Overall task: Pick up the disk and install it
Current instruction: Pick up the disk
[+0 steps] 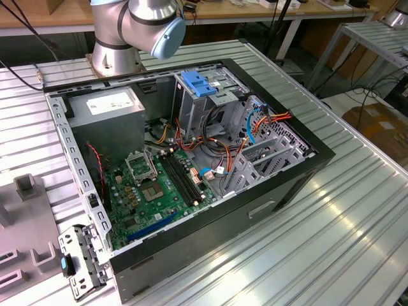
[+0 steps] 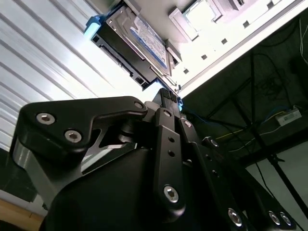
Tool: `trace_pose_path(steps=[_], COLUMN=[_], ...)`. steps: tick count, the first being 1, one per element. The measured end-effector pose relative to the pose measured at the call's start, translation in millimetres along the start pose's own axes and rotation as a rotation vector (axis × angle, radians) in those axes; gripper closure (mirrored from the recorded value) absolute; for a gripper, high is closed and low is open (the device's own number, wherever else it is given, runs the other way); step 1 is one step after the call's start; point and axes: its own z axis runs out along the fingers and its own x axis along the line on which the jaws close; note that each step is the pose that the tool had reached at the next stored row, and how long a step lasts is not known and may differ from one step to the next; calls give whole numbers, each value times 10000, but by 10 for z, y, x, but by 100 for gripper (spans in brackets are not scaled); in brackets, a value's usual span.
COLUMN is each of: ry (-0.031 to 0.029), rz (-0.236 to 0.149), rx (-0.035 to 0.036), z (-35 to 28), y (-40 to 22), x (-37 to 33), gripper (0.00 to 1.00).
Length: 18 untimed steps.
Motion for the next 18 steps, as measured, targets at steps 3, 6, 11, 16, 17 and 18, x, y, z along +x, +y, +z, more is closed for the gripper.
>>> trace_pose_path(steps=[3,6,11,16,17,18], ry=[12,21,39,59,62,65], rz=[-324,-560,-1001,-1488,-1567,-1634], rx=[12,20,36,54,57,59], z=[0,1,0,0,0,0], y=[0,0,0,0,0,0], x=[0,0,0,0,0,0], gripper=[89,89,89,89,89,89])
